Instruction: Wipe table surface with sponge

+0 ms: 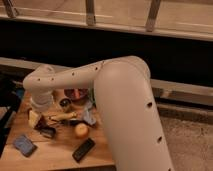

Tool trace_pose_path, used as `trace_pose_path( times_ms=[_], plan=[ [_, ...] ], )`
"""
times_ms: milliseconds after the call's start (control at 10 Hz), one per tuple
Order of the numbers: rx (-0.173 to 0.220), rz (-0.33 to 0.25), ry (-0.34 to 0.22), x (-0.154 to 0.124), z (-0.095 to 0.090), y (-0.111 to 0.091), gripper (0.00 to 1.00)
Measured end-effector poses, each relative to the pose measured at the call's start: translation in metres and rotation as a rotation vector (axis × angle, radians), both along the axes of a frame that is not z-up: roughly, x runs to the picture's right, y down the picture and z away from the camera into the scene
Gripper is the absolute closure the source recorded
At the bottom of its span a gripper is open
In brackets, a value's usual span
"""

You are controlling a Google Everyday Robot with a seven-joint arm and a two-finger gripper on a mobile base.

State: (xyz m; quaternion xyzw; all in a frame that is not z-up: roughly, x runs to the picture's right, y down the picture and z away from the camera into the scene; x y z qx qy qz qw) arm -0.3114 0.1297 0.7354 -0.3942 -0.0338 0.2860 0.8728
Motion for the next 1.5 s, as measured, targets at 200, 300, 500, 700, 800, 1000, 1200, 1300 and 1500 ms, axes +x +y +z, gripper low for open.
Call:
trace_pose_path(
  times_ms=[200, 300, 500, 700, 800, 1000, 1200, 1300, 1500],
  plan=[
    [-0.001, 0.001, 0.001, 0.001, 0.001, -0.002, 0.20],
    [-0.003, -0.008, -0.003, 0.001, 0.004, -0.001, 0.20],
    [-0.019, -0.048, -0.044, -0.025, 0.010, 0.010, 0.20],
    [-0.034, -0.090, -0.075, -0.058, 0.008, 0.031, 0.20],
    [-0.042, -0.109, -0.095, -0.076, 0.003, 0.045, 0.20],
    [-0.056, -0.125, -0.130, -0.100, -0.008, 0.066, 0.20],
    [-0.065, -0.148, -0.170, -0.120, -0.016, 0.082, 0.20],
    [-0.063, -0.148, -0.173, -0.121, -0.016, 0.082, 0.20],
    [-0.063, -0.150, -0.172, -0.120, -0.016, 0.082, 0.20]
  ],
)
